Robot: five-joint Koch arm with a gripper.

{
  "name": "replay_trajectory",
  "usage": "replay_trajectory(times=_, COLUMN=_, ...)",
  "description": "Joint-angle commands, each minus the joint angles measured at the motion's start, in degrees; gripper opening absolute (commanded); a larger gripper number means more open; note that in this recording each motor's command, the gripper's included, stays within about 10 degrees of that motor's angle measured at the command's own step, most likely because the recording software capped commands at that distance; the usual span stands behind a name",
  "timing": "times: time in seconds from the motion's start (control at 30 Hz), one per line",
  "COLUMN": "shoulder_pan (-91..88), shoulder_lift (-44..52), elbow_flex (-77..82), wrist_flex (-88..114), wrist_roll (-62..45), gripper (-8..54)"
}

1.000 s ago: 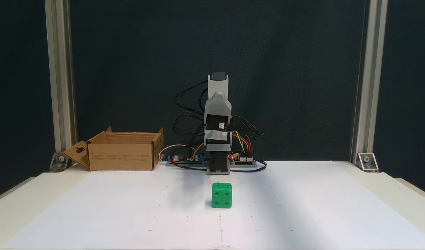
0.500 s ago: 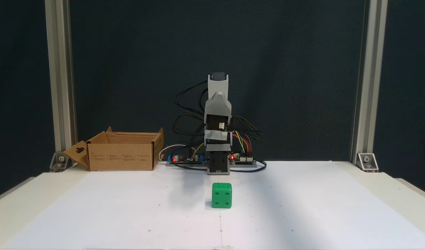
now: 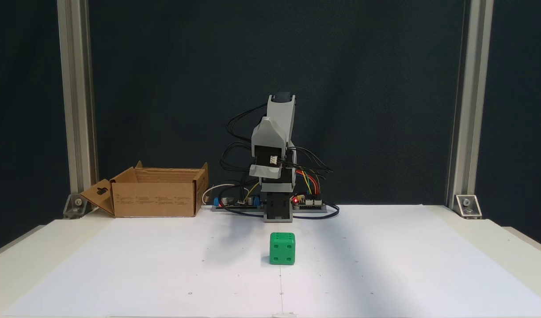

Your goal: Grasp a green dice and put it in the bin.

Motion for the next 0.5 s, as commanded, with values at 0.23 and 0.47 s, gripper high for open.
replay_trajectory(times=0.23, shoulder_pan=0.09, shoulder_lift=6.33, elbow_flex=-8.00, wrist_flex=24.50, wrist_roll=-1.32, gripper=38.8)
replay_trajectory(times=0.47, shoulder_pan=0.62, shoulder_lift=6.33, elbow_flex=-29.34, wrist_flex=50.25, wrist_roll=3.16, gripper=38.8)
